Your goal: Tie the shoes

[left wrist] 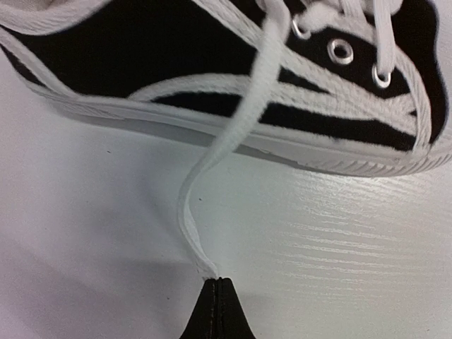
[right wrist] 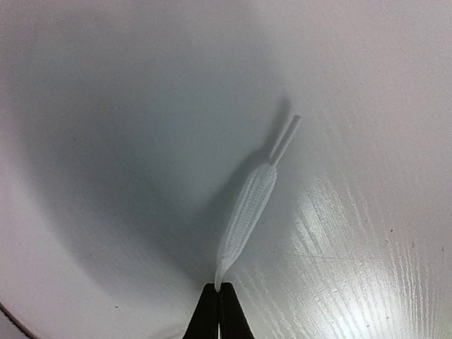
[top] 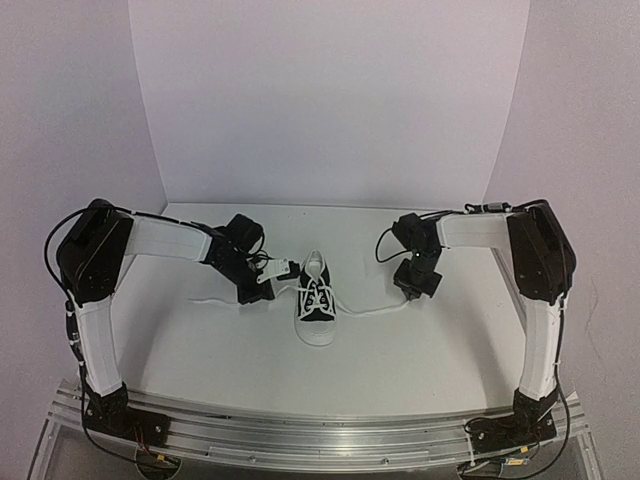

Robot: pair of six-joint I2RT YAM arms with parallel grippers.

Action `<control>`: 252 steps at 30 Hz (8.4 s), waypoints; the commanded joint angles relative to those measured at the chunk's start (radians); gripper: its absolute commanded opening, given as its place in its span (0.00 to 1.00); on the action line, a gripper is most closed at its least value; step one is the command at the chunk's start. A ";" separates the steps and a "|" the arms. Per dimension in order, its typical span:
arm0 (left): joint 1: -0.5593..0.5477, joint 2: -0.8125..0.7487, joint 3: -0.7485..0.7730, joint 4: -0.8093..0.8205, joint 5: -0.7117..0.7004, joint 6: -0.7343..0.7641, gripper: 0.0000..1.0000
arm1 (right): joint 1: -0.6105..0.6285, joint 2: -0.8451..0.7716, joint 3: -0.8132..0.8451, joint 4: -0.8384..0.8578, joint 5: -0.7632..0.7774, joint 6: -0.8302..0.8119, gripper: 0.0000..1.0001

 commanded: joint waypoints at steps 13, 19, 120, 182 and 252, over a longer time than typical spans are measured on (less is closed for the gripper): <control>-0.057 -0.239 0.152 -0.153 0.127 -0.194 0.00 | 0.140 -0.079 0.453 0.335 -0.371 -0.235 0.00; -0.076 -0.289 0.087 -0.091 0.121 -0.200 0.00 | 0.182 0.031 0.512 0.510 -0.592 -0.129 0.00; 0.188 -0.013 0.240 -0.050 0.009 0.106 0.00 | 0.461 -0.089 0.230 0.440 -0.254 -0.783 0.45; 0.182 0.114 0.465 -0.031 0.023 -0.128 0.00 | 0.541 0.556 0.752 0.057 0.094 -0.777 0.32; 0.099 -0.108 0.165 -0.236 0.195 -0.191 0.54 | 0.381 -0.149 -0.191 0.848 -0.395 -0.211 0.00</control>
